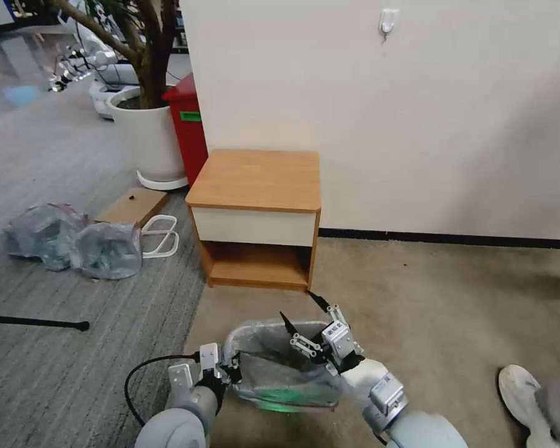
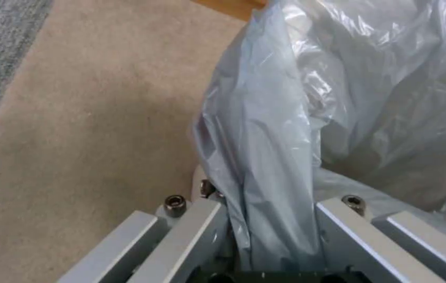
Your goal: Pick up the garbage bag from the table and place it over the trash can.
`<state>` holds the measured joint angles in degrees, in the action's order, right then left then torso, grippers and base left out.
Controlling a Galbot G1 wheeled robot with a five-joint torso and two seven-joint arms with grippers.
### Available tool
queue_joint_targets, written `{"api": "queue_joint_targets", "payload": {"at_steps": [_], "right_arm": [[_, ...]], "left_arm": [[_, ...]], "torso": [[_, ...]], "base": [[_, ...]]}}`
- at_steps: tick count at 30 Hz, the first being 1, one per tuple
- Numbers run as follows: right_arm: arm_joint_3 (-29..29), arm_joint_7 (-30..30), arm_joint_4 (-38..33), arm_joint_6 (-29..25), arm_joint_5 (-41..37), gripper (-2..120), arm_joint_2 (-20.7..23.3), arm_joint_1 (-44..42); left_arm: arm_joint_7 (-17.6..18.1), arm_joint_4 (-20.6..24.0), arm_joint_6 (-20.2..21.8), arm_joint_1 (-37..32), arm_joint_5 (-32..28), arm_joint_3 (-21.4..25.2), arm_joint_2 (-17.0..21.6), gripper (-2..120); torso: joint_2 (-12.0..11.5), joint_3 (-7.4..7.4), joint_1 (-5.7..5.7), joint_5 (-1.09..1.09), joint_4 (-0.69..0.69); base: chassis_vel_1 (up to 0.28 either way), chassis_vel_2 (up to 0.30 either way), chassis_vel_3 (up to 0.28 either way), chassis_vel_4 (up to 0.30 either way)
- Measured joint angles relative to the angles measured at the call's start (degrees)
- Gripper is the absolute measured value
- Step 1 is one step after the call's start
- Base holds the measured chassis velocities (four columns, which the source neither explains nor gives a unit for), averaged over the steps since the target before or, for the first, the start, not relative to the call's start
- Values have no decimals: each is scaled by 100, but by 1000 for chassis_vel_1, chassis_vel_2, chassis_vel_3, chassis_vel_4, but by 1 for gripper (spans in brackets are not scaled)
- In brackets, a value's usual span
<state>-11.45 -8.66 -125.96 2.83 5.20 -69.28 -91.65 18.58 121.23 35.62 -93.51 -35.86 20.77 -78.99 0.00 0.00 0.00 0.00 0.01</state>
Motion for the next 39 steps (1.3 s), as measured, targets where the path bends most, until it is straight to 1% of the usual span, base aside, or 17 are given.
{"api": "queue_joint_targets", "payload": {"at_steps": [1, 4, 7, 10, 12, 14, 17, 19, 20, 21, 24, 25, 27, 28, 31, 34, 39], "right_arm": [[0, 0, 0, 0, 0, 85, 0, 0], [-1, 9, -15, -49, -250, 98, -43, -39], [3, 20, 6, -69, -350, 100, -57, -43], [-4, 21, 31, -78, -383, 100, -68, -23], [-9, 21, 54, -81, -403, 100, -67, -5], [-9, 21, 63, -84, -406, 100, -68, -1], [32, 20, 120, -147, -401, 100, -115, -21], [50, 20, 137, -164, -392, 100, -141, -37], [65, 20, 159, -182, -384, 100, -174, -51], [65, 20, 159, -182, -384, 100, -174, -51], [74, 21, 174, -190, -404, 100, -185, -56], [74, 21, 174, -190, -404, 100, -185, -56], [64, 32, 174, -197, -409, 100, -175, -55], [64, 32, 174, -197, -409, 100, -175, -55], [52, 74, 171, -210, -409, 100, -188, -58], [53, 79, 164, -211, -408, 100, -197, -61], [58, 80, 144, -211, -402, 100, -204, -62]], "left_arm": [[0, 0, 0, 0, 0, 0, 0, 2], [-269, -129, -6, 39, 11, 0, 20, 2], [-413, -182, 24, 61, 26, 3, 41, 2], [-484, -202, 24, 62, 40, 17, 45, 11], [-495, -211, 22, 71, 47, 41, 49, 21], [-497, -216, 16, 77, 48, 48, 52, 23], [-533, -253, -74, 95, 66, 67, 60, 40], [-546, -254, -92, 95, 89, 67, 55, 43], [-573, -254, -129, 95, 134, 67, 50, 51], [-573, -254, -129, 95, 134, 67, 50, 51], [-622, -198, -159, 88, 173, 65, 80, 64], [-622, -198, -159, 88, 173, 65, 80, 64], [-642, -139, -146, 86, 173, 68, 115, 74], [-642, -139, -146, 86, 173, 68, 115, 74], [-694, -11, -145, 79, 174, 99, 157, 89], [-706, 50, -139, 73, 173, 109, 177, 94], [-718, 134, -125, 65, 172, 132, 196, 95]], "torso": [[0, 0, 0, 0, 0], [1, -1, 0, 6, 1], [1, -1, 0, 3, 2], [1, -1, 0, 0, 0], [1, -1, 0, 0, 0], [1, -1, 0, -1, -1], [1, 0, 0, -1, -1], [1, 0, 0, -1, -1], [1, 0, 0, -2, -1], [1, 0, 0, -2, -1], [0, 1, 0, -3, -2], [0, 1, 0, -3, -2], [-1, 2, 0, -5, -3], [-1, 2, 0, -5, -3], [-1, 2, 0, -3, -2], [-1, 1, 0, -3, -2], [-1, 1, 0, -2, -2]], "base": [[0, 0, 0, 0], [0, 0, 0, 0], [0, 0, 0, 0], [0, 0, 0, 0], [0, 0, 0, 0], [0, 0, 0, 0], [0, 0, 0, 0], [0, 0, 0, 0], [0, 0, 0, 0], [0, 0, 0, 0], [0, 0, 0, 0], [0, 0, 0, 0], [0, 0, 0, 0], [0, 0, 0, 0], [0, 0, 0, 0], [0, 0, 0, 0], [0, 0, 0, 0]]}}
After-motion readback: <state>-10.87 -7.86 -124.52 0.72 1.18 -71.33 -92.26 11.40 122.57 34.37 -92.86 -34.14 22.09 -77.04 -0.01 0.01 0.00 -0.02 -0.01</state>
